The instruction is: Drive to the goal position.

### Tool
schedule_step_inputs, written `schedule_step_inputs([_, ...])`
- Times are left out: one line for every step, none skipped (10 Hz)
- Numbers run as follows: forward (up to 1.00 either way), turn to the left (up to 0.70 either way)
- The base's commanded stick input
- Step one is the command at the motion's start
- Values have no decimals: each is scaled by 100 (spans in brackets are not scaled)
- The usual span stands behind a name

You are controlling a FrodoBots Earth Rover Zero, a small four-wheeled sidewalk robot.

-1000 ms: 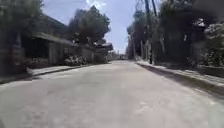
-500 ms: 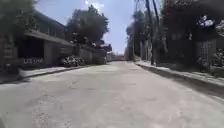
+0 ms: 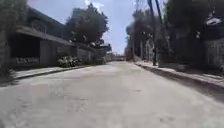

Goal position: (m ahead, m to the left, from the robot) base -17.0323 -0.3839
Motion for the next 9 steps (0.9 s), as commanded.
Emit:
schedule_step_inputs([100,-37])
schedule_step_inputs([100,-22])
schedule_step_inputs([100,0])
schedule_step_inputs([100,-10])
schedule_step_inputs([100,-20])
schedule_step_inputs([100,-2])
schedule_step_inputs([100,3])
schedule_step_inputs([100,3])
schedule_step_inputs([100,-22])
